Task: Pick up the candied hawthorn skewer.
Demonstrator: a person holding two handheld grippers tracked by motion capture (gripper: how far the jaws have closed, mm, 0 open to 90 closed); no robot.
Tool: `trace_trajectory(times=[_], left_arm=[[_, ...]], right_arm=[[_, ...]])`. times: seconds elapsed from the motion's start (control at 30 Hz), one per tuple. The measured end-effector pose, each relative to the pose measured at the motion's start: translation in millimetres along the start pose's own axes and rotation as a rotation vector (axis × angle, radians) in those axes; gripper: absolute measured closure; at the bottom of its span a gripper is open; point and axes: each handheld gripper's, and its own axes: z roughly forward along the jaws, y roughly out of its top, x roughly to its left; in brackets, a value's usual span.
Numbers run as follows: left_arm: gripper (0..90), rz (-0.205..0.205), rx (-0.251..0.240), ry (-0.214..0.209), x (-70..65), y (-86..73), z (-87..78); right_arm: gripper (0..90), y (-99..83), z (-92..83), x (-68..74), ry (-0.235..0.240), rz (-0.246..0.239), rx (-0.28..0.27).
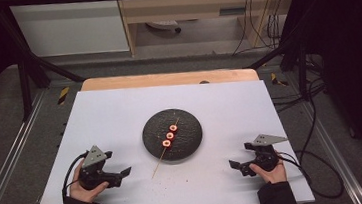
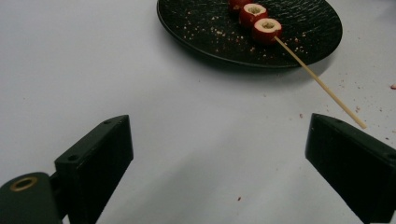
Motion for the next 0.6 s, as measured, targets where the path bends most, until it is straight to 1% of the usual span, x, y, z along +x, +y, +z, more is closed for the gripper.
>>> trace_trajectory(times=[0.07, 0.23, 0.27, 0.33, 0.37, 0.4, 0.47, 0.5, 0.6], left_arm=[[7.6, -0.002, -0.005, 0.000, -1.2, 0.9, 0.3], [7.9, -0.009, 0.004, 0.001, -5.6, 5.7, 3.0], [8.0, -0.009, 0.005, 0.000, -7.1, 6.6, 3.5], [8.2, -0.006, 0.013, 0.000, -10.5, 9.2, 5.0], [8.3, -0.009, 0.016, 0.000, -14.4, 12.9, 6.6], [8.5, -0.009, 0.016, 0.000, -14.4, 12.9, 6.6], [8.9, -0.014, 0.017, -0.001, -18.9, 18.1, 8.7], [8.9, -0.012, 0.019, -0.002, -21.0, 20.3, 9.7], [9.0, 0.011, 0.026, -0.002, -31.8, 29.6, 14.0]], right_arm=[[0.7, -0.7, -0.2, 0.1, -0.012, -0.003, 0.010], [0.7, -0.3, -0.3, -0.3, -0.006, -0.007, 0.008], [0.7, -0.9, -0.7, 0.1, -0.014, -0.007, 0.019], [0.7, -0.7, -0.7, 0.2, -0.011, -0.006, 0.017], [0.7, -0.7, -0.6, 0.2, -0.012, -0.005, 0.014], [0.7, -0.7, -0.6, 0.2, -0.012, -0.005, 0.014], [0.7, -0.7, -0.5, 0.2, -0.009, -0.005, 0.014], [0.7, -0.7, -0.5, 0.1, -0.010, -0.006, 0.015], [0.7, -0.3, -0.9, -0.4, -0.015, -0.009, 0.011]])
